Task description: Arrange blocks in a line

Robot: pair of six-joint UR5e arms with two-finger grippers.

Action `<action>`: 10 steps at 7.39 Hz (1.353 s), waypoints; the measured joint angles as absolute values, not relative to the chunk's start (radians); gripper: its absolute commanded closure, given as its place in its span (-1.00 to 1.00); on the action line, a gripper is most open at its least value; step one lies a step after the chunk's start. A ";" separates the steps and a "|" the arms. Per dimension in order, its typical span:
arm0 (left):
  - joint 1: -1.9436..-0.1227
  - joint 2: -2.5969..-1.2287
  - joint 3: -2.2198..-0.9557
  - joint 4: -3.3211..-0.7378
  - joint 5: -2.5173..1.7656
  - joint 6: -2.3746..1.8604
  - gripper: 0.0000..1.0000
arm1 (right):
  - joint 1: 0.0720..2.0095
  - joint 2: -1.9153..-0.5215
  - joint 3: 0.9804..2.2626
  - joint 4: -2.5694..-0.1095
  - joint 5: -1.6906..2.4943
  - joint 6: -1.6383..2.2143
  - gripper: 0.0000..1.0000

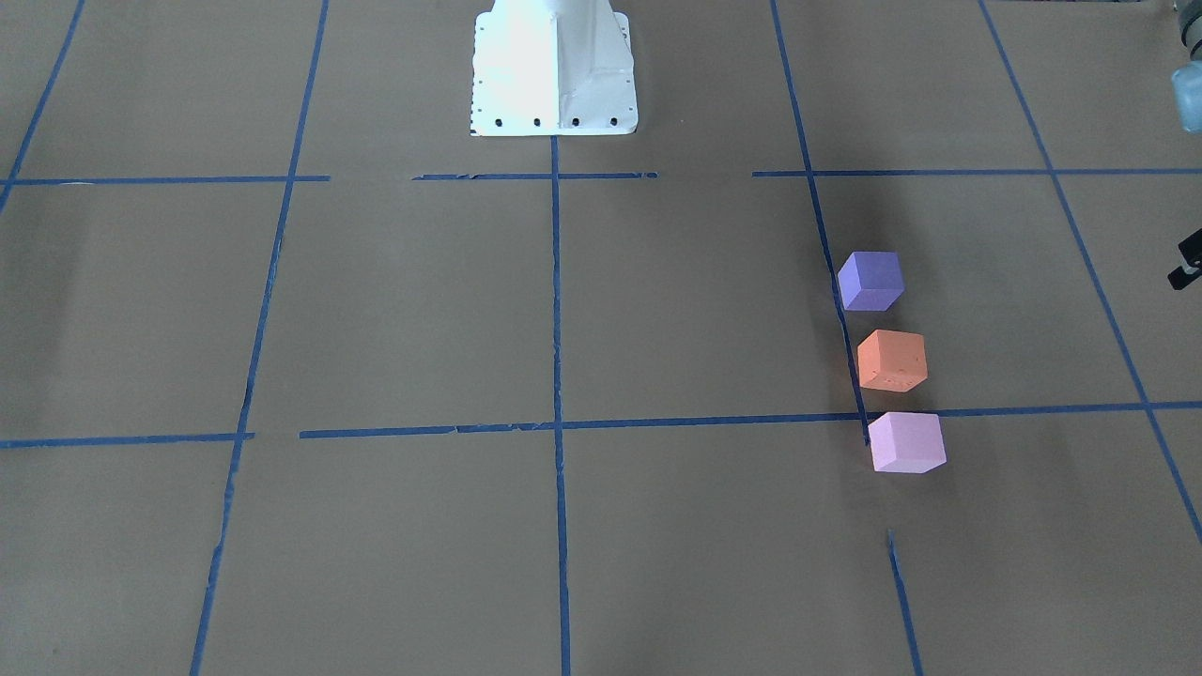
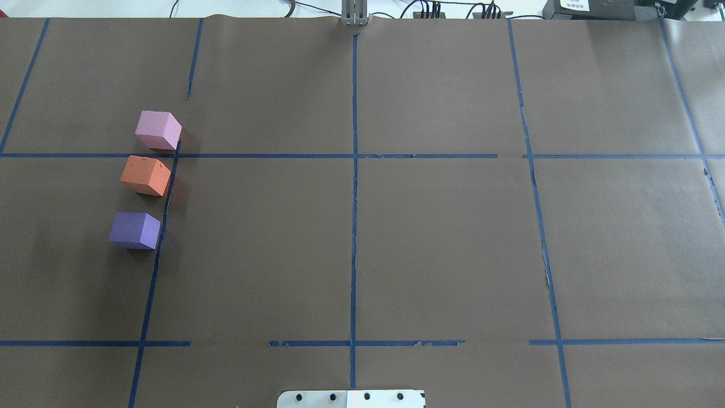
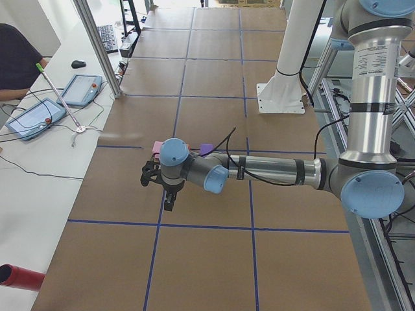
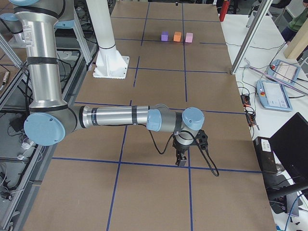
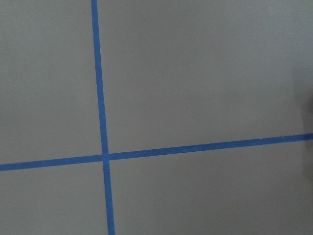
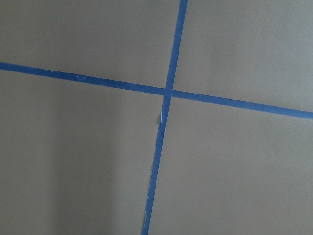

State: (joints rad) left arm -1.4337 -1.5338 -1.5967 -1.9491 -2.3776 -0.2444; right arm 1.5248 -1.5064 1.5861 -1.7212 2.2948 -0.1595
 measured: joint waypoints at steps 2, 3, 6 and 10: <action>-1.455 -1.511 -1.562 -1.970 -2.450 -0.243 -1.00 | 1.525 -1.506 1.586 -1.721 2.295 -0.160 -1.00; -1.467 -1.507 -1.552 -1.971 -2.463 -0.242 -1.00 | 1.525 -1.506 1.586 -1.721 2.295 -0.160 -1.00; -1.486 -1.504 -1.551 -1.963 -2.465 -0.242 -1.00 | 1.525 -1.506 1.586 -1.721 2.295 -0.160 -1.00; -1.534 -1.504 -1.558 -1.860 -2.457 -0.165 -1.00 | 1.525 -1.506 1.586 -1.721 2.295 -0.160 -1.00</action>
State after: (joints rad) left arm -1.5336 -1.5041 -1.5578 -1.8596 -2.4575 -0.1646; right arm 1.5248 -1.5064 1.5861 -1.7211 2.2948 -0.1595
